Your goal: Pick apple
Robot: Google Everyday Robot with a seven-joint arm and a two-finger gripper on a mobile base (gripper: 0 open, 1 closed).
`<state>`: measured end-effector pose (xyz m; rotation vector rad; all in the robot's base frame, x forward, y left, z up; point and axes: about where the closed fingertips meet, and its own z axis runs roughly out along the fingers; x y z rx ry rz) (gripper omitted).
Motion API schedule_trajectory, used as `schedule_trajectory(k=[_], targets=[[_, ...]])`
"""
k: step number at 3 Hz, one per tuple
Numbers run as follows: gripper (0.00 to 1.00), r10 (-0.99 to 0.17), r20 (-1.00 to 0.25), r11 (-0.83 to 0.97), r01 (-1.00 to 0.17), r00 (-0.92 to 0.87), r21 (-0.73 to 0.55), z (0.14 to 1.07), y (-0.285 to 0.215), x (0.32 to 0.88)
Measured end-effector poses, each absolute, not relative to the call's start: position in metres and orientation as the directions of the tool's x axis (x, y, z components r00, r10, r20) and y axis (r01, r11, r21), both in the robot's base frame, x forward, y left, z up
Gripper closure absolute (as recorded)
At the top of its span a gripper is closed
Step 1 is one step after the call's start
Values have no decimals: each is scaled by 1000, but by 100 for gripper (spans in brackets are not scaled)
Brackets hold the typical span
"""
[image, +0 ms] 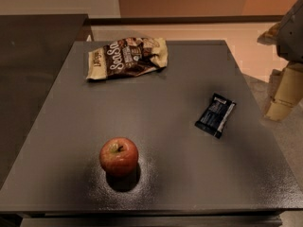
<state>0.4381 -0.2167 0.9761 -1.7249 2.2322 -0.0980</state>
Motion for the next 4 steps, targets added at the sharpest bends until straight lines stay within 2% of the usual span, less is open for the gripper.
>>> schedule_trajectory(k=[2, 4], targets=[[0, -956, -208, 256, -935, -206, -248, 977, -213, 437], [0, -961, -278, 51, -981, 4, -190, 940, -146, 420]])
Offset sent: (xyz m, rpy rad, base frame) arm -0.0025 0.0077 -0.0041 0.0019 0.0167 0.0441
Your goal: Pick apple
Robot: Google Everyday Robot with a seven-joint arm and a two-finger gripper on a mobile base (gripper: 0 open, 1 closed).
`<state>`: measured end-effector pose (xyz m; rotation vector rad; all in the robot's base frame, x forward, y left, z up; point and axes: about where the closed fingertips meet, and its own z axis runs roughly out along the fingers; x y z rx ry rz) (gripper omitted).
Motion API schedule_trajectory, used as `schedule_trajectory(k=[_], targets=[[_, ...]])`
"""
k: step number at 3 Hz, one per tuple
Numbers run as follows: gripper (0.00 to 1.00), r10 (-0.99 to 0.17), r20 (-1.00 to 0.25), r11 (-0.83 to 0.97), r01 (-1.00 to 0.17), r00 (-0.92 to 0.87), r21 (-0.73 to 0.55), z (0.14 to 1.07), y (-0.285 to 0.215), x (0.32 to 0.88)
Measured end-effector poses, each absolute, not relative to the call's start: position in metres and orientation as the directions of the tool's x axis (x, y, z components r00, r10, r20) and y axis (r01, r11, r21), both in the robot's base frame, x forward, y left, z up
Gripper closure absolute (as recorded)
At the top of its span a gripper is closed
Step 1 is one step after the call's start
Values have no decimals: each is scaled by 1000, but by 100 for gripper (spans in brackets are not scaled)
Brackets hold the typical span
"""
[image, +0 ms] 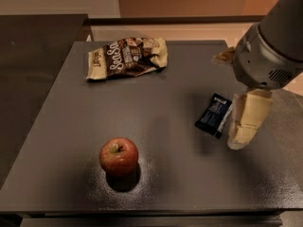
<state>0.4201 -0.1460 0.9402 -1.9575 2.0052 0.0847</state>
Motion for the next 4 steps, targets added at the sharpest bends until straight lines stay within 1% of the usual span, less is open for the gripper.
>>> schedule_trajectory(k=[1, 3, 4], targets=[[0, -940, -323, -60, -986, 108, -156, 915, -96, 411], [0, -875, -416, -233, -969, 247, -85, 874, 1, 387], [0, -853, -439, -284, -957, 281, -61, 859, 29, 378]])
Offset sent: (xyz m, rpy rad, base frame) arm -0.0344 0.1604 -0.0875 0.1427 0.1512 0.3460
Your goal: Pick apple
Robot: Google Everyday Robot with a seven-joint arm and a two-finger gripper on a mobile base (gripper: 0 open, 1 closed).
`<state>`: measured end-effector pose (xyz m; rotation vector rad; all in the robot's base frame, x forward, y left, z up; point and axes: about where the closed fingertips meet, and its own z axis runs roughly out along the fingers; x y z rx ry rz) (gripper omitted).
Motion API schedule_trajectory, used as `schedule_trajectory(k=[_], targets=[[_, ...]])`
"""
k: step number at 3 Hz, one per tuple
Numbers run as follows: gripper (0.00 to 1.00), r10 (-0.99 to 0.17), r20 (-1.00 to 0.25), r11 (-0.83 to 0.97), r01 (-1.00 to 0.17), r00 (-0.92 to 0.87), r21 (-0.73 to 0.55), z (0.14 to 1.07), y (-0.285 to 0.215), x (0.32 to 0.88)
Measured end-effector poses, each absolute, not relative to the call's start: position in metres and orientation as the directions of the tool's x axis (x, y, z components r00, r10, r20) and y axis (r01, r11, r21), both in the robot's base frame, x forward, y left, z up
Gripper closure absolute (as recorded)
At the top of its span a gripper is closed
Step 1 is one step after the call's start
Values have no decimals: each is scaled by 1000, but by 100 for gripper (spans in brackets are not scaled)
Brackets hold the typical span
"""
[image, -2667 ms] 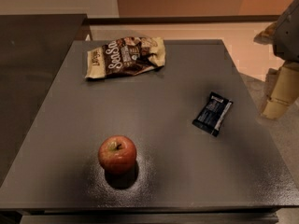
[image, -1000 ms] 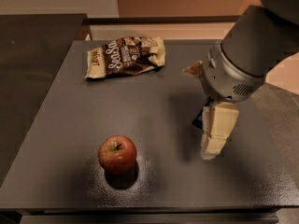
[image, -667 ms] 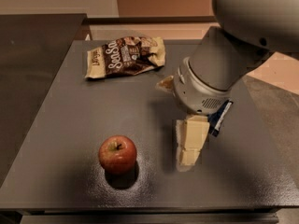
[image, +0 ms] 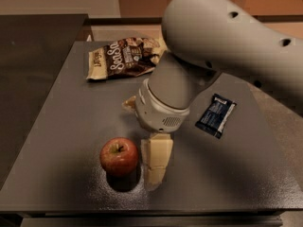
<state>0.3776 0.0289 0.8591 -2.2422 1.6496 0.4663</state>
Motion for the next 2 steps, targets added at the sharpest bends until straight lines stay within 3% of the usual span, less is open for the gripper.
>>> schedule_trajectory(k=[1, 2], targets=[[0, -843, -448, -310, -950, 296, -44, 848, 44, 373], [18, -840, -451, -319, -947, 301, -36, 843, 52, 371]])
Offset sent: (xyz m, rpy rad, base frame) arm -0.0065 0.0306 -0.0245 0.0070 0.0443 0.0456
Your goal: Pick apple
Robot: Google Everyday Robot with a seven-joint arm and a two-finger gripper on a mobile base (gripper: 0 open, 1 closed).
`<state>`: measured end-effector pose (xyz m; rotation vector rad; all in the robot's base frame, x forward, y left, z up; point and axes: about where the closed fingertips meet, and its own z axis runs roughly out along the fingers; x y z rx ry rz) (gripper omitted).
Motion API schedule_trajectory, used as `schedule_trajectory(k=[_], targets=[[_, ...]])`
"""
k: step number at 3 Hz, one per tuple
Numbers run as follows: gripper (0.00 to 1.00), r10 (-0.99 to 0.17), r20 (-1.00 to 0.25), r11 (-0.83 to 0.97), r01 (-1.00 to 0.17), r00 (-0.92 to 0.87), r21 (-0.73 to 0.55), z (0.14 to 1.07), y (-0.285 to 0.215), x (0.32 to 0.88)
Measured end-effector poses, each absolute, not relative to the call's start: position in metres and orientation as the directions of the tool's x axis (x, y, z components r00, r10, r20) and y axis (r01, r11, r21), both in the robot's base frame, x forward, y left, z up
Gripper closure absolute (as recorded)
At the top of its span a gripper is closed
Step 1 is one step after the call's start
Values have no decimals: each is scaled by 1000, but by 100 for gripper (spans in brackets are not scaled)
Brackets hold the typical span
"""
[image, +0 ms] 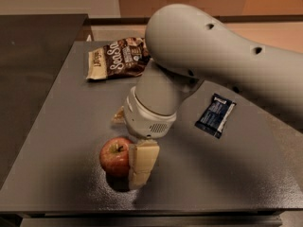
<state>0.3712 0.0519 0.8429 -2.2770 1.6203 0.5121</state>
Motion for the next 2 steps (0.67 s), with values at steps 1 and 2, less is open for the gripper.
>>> schedule_trajectory(k=[1, 2], targets=[[42, -830, -464, -333, -943, 308, -31, 845, 58, 369], [65, -818, -480, -343, -938, 319, -38, 857, 65, 366]])
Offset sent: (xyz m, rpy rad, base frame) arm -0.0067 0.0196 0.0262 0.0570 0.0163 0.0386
